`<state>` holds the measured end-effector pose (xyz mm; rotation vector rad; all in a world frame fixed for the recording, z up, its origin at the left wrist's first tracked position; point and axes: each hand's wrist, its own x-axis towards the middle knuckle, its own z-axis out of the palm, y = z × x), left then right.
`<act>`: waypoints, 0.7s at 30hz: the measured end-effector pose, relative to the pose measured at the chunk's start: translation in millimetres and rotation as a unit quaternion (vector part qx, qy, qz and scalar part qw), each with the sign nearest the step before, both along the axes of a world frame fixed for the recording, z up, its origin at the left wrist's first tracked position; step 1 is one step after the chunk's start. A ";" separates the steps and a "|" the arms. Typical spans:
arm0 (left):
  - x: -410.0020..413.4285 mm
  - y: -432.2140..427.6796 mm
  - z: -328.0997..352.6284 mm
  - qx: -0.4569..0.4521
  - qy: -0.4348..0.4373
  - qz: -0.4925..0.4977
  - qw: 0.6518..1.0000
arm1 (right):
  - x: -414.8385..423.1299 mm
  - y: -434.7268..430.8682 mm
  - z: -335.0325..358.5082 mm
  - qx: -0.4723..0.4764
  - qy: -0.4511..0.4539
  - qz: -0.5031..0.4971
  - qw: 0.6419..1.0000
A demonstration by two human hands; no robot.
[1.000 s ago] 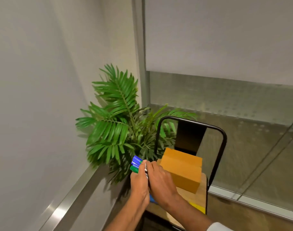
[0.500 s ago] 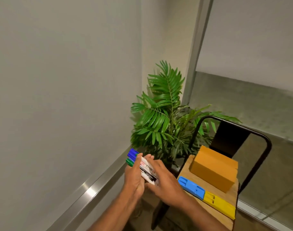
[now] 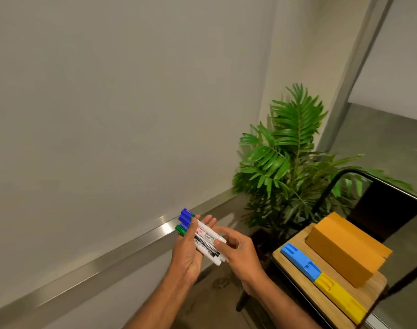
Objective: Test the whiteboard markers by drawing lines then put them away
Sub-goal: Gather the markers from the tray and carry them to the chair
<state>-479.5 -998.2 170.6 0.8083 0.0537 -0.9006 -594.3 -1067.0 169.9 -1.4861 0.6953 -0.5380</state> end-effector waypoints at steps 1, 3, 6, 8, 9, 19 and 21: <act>-1.9 12.7 0.3 0.000 -0.001 0.014 1.000 | 0.4 10.4 -0.5 0.008 -0.003 0.010 1.000; -3.4 37.7 -1.4 0.006 -0.006 0.041 0.999 | 3.2 31.6 -1.2 0.024 0.002 0.029 0.999; -1.8 81.7 -1.9 0.013 -0.011 0.090 0.996 | 12.4 67.1 -4.6 0.045 0.003 0.061 0.997; 1.9 113.7 -0.2 0.017 -0.017 0.120 0.992 | 20.8 93.8 -5.1 0.060 0.002 0.078 0.995; 4.3 129.5 1.0 0.019 -0.022 0.135 0.990 | 25.8 107.4 -5.5 0.061 0.003 0.087 0.994; 43.0 306.9 -7.1 0.030 -0.009 0.282 0.959 | 96.0 261.5 -14.4 0.059 0.030 0.207 0.976; 51.4 347.7 -9.2 0.028 -0.003 0.310 0.950 | 110.9 298.9 -15.8 0.062 0.035 0.227 0.971</act>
